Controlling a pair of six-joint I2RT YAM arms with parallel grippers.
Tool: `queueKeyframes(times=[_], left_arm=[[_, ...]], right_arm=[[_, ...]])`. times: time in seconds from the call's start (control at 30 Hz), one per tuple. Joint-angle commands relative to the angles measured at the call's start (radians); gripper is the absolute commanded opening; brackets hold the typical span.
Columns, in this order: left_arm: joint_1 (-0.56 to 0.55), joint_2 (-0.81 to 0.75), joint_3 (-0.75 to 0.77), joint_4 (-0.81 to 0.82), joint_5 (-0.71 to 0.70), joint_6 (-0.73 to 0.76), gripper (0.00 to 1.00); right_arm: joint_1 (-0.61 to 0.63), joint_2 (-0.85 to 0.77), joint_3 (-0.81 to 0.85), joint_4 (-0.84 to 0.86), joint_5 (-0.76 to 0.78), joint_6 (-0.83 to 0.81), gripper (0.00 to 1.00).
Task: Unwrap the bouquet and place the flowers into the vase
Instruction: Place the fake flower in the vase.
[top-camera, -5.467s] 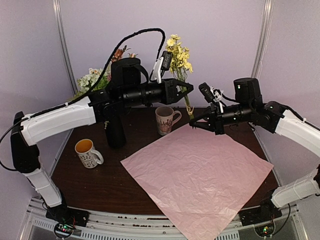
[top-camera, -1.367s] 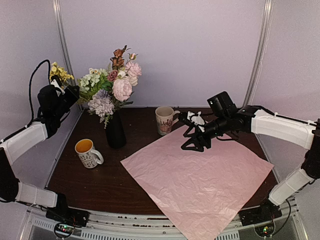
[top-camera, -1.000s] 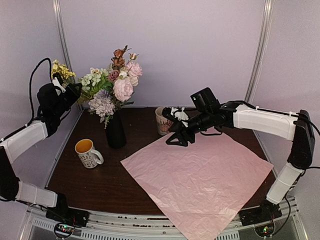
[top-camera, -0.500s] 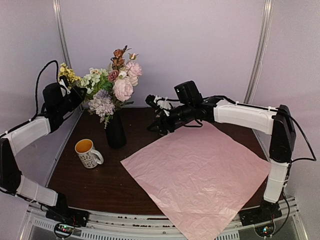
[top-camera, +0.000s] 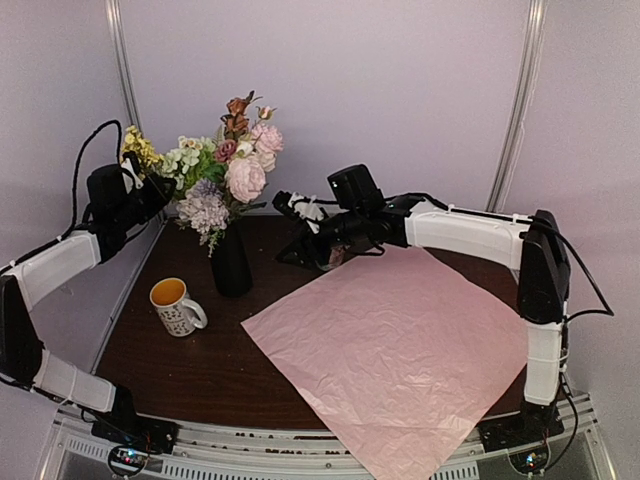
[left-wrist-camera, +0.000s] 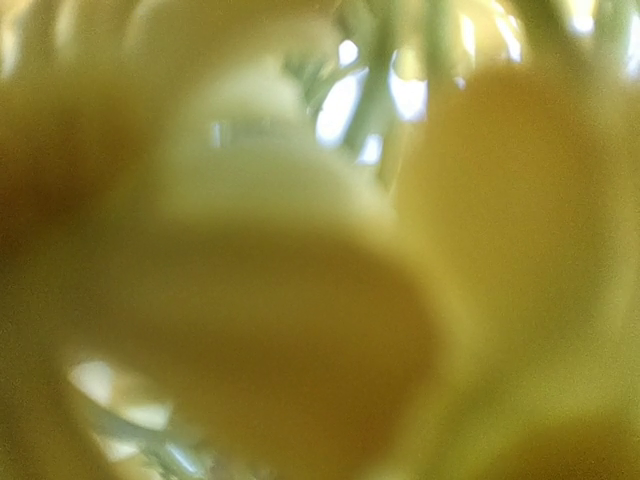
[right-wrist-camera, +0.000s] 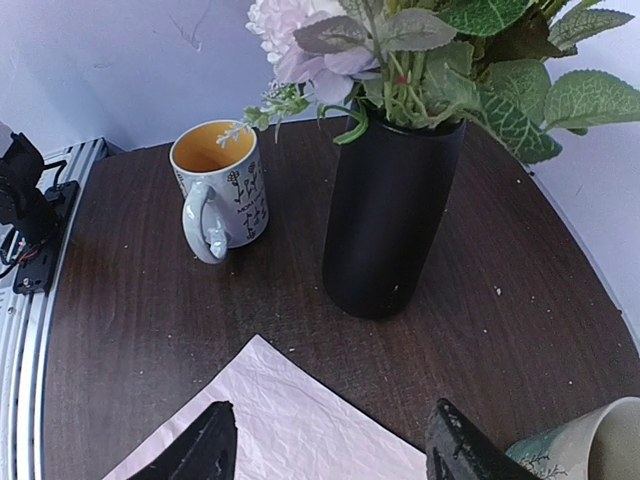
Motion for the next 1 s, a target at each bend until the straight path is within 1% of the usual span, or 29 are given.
queueKeyframes(times=[0.0, 0.07, 0.23, 0.4, 0.53, 0.67, 0.83, 0.97], left_arm=[[0.001, -0.047, 0.082, -0.052, 0.076, 0.022, 0.00], [0.000, -0.056, 0.080, -0.051, 0.103, 0.000, 0.00], [0.000, -0.113, 0.032, -0.061, 0.108, -0.011, 0.00], [0.000, -0.087, 0.025, -0.046, 0.157, -0.027, 0.00], [-0.001, -0.032, 0.026, -0.033, 0.158, -0.036, 0.00], [-0.001, 0.016, 0.011, -0.007, 0.163, -0.050, 0.00], [0.000, 0.013, 0.003, -0.072, 0.109, 0.003, 0.00], [-0.002, 0.035, 0.004, -0.072, 0.119, 0.012, 0.00]], right_arm=[[0.010, 0.044, 0.073, 0.004, 0.060, -0.025, 0.65], [0.017, 0.064, 0.110, -0.020, 0.077, -0.059, 0.66], [0.022, 0.129, 0.214, -0.092, 0.122, -0.141, 0.69], [0.038, 0.201, 0.326, -0.124, 0.146, -0.224, 0.69], [0.054, 0.259, 0.387, -0.101, 0.166, -0.233, 0.70], [0.063, 0.316, 0.402, -0.030, 0.189, -0.203, 0.71], [0.069, 0.391, 0.449, 0.025, 0.199, -0.214, 0.72], [0.071, 0.429, 0.480, 0.122, 0.217, -0.223, 0.75]])
